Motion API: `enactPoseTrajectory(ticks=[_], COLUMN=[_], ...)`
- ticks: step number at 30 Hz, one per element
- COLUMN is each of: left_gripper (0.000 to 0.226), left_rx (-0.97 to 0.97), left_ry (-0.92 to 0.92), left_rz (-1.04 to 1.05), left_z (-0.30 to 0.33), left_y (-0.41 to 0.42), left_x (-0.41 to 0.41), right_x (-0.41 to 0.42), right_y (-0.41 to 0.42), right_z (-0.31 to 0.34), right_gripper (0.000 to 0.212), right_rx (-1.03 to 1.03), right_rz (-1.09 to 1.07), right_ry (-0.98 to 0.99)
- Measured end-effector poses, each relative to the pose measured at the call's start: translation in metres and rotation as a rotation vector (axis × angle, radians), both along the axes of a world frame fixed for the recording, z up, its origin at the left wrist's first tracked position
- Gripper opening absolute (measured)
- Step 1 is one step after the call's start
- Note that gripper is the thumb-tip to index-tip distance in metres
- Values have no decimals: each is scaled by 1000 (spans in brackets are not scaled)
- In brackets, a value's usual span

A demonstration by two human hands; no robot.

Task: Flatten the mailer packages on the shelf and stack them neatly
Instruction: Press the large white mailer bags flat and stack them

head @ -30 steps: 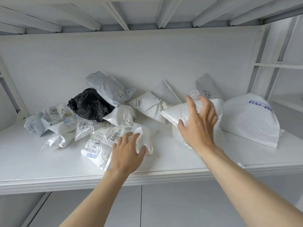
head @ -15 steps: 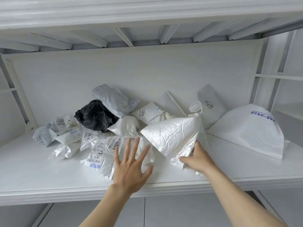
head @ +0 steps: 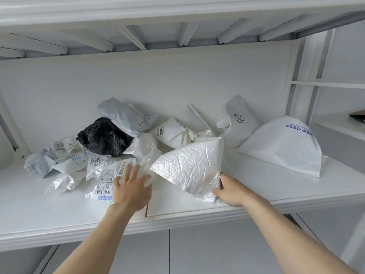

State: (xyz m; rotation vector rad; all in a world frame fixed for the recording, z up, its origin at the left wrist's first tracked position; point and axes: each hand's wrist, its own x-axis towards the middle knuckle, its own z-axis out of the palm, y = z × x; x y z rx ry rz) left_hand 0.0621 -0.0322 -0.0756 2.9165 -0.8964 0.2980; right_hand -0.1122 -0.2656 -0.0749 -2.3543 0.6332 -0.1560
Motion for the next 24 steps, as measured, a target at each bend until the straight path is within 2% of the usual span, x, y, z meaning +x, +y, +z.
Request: enactPoseTrajectory(ticks=[2,4,6,7,8,9,10,13,15,18,19,22,24], left_gripper=[43,41,32,27,25,27,29,33,42,50,51,54,55], left_rx=[-168,-530,-944,-1081,-1135,-1105,-1019,-676,-560,-593,-581,-510,-358], left_ry=[20,143,480,660,777,800,746,465,347,382,405,524,598], left_rz=[-38,-70,-87,-91,-102,-137,-190,-309,-300,-228,-192,-121,-100], left_z=[15,33,55,67,76,82,84,76,63,44,38,23,26], left_y=[0,-6,-15,-21,-27,-34,-41,-63,-69,-60,-54,-32,-23], left_x=[-3,-8,-18,-24,-28,-33,-37,-48,-49,-48,-47,-45,-46], right_x=[-4,-8,-11,-11,-12,-13,-13,-13,-14,-21,-24,-28,-24], right_y=[-2,-6,-9,-9,-9,-9,-9,-12,-14,-17,-19,-26,-30], right_z=[4,11,15,17,18,20,20,18,15,13,16,24,30], right_gripper=[28,32,35,36,36,36,39,48,56,66,62,30,31], right_rx=[41,40,-14,-54,-92,-124,-149,-194,-238,-312,-340,-322,-323], right_rz=[29,45,49,46,43,45,47,19,-29,-97,-106,-89,-75], right_ry=[0,2,17,27,36,41,42,57,110,234,271,301,331])
